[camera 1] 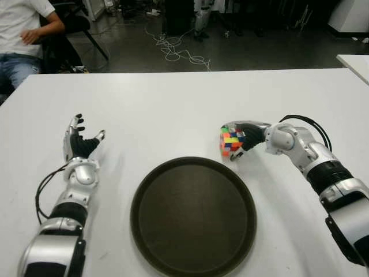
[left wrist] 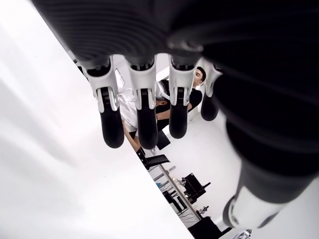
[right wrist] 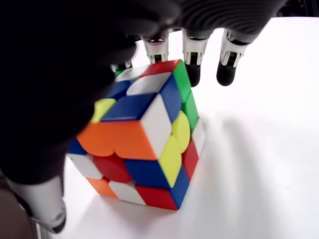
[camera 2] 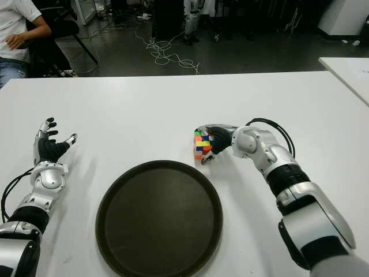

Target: Pick up the Rubik's Cube and put it in the plate

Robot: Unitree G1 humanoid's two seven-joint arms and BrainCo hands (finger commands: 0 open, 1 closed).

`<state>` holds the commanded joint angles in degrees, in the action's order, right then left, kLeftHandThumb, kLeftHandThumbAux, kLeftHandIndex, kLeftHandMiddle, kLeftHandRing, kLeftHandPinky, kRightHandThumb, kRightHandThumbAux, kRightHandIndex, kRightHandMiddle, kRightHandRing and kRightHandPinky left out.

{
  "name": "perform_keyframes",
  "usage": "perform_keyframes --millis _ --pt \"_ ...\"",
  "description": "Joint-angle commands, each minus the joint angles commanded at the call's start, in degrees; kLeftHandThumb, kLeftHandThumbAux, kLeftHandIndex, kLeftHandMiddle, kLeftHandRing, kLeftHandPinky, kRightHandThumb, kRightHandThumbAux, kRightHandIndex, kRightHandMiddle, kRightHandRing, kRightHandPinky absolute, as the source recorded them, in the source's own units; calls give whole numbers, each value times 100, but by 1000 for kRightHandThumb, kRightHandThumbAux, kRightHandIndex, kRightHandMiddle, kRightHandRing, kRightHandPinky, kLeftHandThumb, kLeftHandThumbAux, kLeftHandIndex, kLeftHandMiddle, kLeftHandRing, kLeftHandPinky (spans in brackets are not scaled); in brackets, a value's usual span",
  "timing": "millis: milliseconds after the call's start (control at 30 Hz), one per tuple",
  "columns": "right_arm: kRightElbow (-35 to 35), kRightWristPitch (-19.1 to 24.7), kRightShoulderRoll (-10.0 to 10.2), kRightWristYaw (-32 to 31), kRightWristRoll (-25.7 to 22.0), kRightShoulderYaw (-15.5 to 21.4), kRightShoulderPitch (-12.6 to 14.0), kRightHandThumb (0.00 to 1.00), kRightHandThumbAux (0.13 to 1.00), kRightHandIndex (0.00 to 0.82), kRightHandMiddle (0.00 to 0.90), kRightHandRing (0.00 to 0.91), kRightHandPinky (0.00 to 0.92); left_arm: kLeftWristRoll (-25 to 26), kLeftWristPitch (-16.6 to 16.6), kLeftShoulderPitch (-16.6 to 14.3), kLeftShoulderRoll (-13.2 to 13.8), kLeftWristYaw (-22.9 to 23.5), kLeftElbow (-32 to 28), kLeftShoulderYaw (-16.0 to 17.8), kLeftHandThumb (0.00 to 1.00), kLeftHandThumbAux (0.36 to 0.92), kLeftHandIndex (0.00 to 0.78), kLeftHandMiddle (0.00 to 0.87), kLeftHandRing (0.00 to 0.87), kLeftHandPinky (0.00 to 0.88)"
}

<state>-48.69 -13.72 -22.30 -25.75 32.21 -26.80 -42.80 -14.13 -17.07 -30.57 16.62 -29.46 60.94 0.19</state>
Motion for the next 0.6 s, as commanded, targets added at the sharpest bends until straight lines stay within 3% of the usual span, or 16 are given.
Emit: perform_keyframes --millis 600 --pt "-693 -94 183 391 141 -92 -147 0 748 23 73 56 4 14 -11 33 -17 14 -72 12 312 758 112 174 183 215"
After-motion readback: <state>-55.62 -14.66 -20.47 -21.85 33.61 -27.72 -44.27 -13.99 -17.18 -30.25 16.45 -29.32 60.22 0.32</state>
